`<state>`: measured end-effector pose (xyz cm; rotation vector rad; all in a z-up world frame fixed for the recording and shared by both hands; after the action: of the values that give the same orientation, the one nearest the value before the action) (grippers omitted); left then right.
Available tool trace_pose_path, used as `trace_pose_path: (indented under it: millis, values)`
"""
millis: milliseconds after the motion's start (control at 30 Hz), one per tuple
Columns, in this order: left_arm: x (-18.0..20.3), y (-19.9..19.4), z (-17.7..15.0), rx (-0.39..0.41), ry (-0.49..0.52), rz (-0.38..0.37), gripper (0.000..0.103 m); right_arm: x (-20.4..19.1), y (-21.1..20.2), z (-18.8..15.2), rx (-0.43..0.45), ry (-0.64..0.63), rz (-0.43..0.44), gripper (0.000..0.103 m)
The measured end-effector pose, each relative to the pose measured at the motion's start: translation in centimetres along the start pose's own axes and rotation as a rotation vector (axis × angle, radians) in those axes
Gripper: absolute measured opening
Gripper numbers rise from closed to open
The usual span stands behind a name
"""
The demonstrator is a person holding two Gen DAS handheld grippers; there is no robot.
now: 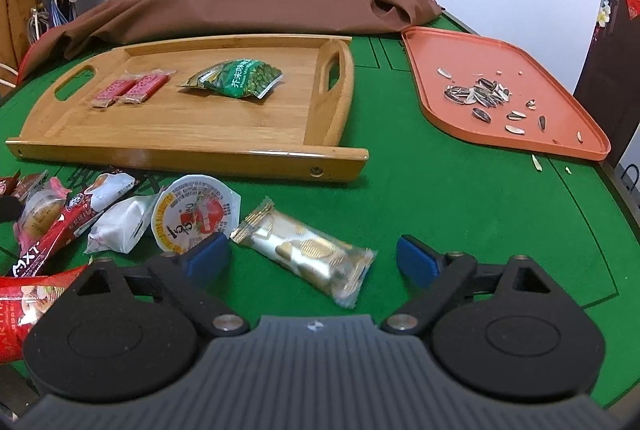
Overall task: Organize snacks
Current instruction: 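Move both open tools back toward the snack pile, then grasp the clear wrapped biscuit with the right tool while the left tool grasps the brown nut bar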
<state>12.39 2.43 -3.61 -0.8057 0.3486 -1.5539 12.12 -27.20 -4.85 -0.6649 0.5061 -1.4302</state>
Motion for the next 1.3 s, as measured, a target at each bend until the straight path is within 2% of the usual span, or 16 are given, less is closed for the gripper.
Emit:
trace_pose_path:
  millis: [100, 267, 333, 533, 600, 667, 733, 800, 900, 967, 1000, 1033, 1300]
  values:
    - [0.0, 0.7, 0.4, 0.017, -0.004, 0.021, 0.071, 0.0, 0.0, 0.1, 0.002, 0.0, 0.0, 0.093]
    - [0.6, 1.3, 0.4, 0.031, 0.048, 0.058, 0.071, 0.0, 0.0, 0.1, 0.004, 0.003, 0.003, 0.093]
    - [1.0, 1.3, 0.2, 0.034, 0.074, 0.067, 0.064, 0.0, 0.1, 0.1, 0.007, 0.004, 0.002, 0.093]
    - [1.5, 1.3, -0.2, 0.037, 0.104, 0.051, 0.064, -0.3, 0.4, 0.4, 0.021, 0.007, -0.007, 0.092]
    - [1.6, 1.3, -0.2, 0.038, 0.104, 0.05, 0.067, -0.4, 0.4, 0.4, 0.022, 0.008, -0.008, 0.09]
    - [1.7, 1.2, -0.4, 0.039, 0.12, 0.049, 0.07, -0.5, 0.3, 0.3, 0.025, 0.007, -0.004, 0.084]
    - [2.0, 1.2, -0.6, 0.04, 0.135, 0.064, 0.068, -0.8, 0.1, 0.3, 0.028, 0.002, 0.001, 0.078]
    - [2.2, 0.9, -0.8, 0.04, 0.148, 0.077, 0.059, -1.2, -0.3, 0.2, 0.029, -0.008, 0.012, 0.07]
    - [2.4, 0.3, -0.9, 0.024, 0.134, 0.048, 0.054, -1.9, -0.8, 0.2, 0.028, -0.029, 0.029, 0.055]
    - [2.6, -0.3, -0.7, 0.034, 0.134, 0.027, 0.045, -2.4, -1.2, 0.1, 0.025, -0.044, 0.037, 0.04]
    - [2.7, -0.5, -0.6, 0.034, 0.129, 0.015, 0.031, -2.6, -1.3, 0.1, 0.023, -0.047, 0.04, 0.035]
    - [2.8, -0.7, -0.6, 0.026, 0.121, 0.003, 0.025, -2.7, -1.5, 0.1, 0.021, -0.048, 0.049, 0.029]
    - [3.3, -1.3, -0.6, 0.047, 0.164, 0.019, 0.021, -3.1, -2.3, 0.2, 0.021, -0.043, 0.076, 0.025]
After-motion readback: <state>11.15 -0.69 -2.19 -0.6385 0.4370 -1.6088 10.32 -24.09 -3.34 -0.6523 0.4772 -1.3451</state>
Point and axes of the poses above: each gripper's, at about its wrist camera, not at the fingertips, and y roughly the way its jaws point, x to its right, z to its top, the point moved 7 cm from there along y, roughly the way its jaws point, and after that the axes turned 4 degrees about -y, right-handed, at the moved point
